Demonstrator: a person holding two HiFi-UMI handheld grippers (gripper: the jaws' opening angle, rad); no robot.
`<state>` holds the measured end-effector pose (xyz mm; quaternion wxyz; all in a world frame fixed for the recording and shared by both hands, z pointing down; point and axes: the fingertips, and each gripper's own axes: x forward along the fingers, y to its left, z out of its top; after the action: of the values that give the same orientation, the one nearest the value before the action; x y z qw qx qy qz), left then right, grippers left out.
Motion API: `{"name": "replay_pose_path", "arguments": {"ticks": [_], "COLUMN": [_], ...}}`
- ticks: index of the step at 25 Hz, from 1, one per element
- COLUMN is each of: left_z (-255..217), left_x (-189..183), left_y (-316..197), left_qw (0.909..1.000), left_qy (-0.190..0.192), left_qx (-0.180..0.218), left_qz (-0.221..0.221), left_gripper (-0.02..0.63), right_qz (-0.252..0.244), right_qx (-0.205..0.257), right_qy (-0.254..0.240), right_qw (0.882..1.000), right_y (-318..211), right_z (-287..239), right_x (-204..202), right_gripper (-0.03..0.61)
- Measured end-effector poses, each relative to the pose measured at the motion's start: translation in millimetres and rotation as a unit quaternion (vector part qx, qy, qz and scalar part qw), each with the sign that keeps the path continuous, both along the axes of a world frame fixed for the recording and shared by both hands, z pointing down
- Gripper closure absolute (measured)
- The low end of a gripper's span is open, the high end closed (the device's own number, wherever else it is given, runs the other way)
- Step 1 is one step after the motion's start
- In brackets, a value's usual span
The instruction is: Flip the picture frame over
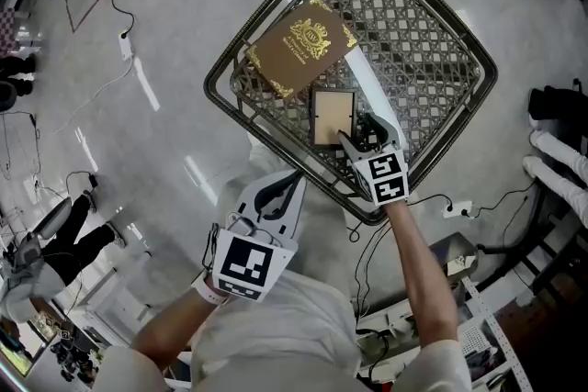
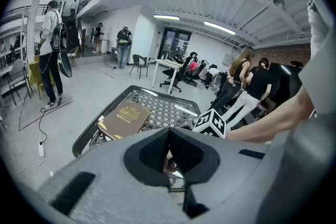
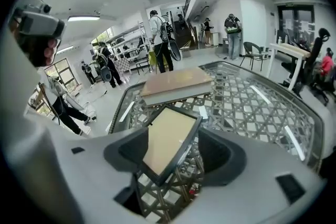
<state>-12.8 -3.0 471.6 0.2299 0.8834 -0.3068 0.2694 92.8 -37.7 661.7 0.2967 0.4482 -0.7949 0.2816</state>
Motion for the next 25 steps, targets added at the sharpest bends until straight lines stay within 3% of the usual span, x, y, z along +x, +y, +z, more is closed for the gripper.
{"name": "replay_pose_path", "arguments": {"ticks": [9,11,13,15,25], "left_z": [-24.7,-30.4,-35.5,-41.2,-86.4], "left_x": [-0.5,-3.0,-7.8,-12.6,-22.7], "left_y": [-0.8,-0.8,-1.5,-4.2,-12.7], "left_qw": [0.9997,0.9995,0.9991,0.9985,0.994], "left_qy": [0.006,0.005,0.003,0.004,0.037], "left_qx": [0.022,0.027,0.033,0.039,0.075], "left_qz": [-0.01,-0.015,-0.025,-0.038,-0.071], "left_gripper": [0.597,0.597,0.597,0.597,0.597], "right_qz": [0.009,0.015,0.024,0.036,0.071], "right_qx": [0.043,0.056,0.072,0.093,0.187], "right_qy": [0.012,0.015,0.018,0.018,0.018], "right_qw": [0.999,0.998,0.997,0.995,0.98], "right_y": [11.9,16.2,21.1,23.8,23.9], "right_z": [-53.0,-68.8,-87.9,-111.2,-226.8], "right_x": [2.1,3.0,4.1,5.0,-3.5], "right_gripper": [0.317,0.365,0.473,0.532,0.561]}}
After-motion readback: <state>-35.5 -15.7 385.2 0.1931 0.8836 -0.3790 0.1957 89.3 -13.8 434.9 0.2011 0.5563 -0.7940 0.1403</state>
